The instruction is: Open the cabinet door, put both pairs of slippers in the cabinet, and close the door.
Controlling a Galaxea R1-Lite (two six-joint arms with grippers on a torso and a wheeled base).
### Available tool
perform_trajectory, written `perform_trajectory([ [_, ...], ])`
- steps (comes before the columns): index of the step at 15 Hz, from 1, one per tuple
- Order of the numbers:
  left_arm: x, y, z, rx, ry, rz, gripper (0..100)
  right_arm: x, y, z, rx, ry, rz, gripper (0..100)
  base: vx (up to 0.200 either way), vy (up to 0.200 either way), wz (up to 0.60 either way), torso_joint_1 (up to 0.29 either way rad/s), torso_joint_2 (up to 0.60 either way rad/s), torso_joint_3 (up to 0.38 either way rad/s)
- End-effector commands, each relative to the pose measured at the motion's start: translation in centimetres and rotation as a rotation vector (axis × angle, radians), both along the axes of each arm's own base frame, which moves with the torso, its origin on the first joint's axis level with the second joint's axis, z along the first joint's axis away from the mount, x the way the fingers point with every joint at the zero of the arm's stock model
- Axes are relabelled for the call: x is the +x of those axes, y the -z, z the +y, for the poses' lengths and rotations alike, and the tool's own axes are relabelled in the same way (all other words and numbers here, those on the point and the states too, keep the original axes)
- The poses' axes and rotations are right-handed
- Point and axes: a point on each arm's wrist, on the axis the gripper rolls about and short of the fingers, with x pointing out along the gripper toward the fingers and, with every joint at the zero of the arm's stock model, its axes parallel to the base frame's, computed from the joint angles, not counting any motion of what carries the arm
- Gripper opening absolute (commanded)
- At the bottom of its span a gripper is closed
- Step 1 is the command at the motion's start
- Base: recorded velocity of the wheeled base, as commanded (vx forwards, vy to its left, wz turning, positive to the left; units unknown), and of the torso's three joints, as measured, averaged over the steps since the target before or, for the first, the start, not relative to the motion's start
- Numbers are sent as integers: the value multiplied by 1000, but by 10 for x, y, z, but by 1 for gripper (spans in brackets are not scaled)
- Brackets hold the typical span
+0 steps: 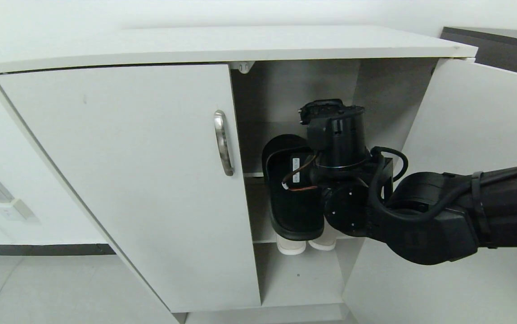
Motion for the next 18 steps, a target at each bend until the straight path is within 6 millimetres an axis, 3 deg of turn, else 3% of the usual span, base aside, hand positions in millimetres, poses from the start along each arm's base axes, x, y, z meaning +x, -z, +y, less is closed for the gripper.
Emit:
perform_trajectory([
  [1,0,0,0,-1,-1,0,0,1,3,1,-6,0,5,0,0,0,0,0,0,0],
  [7,0,0,0,-1,-1,0,0,14,12,6,-21,10,14,0,0,0,0,0,0,0],
  [10,0,0,0,-1,-1,0,0,39,6,9,0,40,-8,0,0,0,0,0,0,0],
  [18,0,0,0,-2,-2,0,0,65,-13,5,0,44,4,0,0,0,0,0,0,0],
])
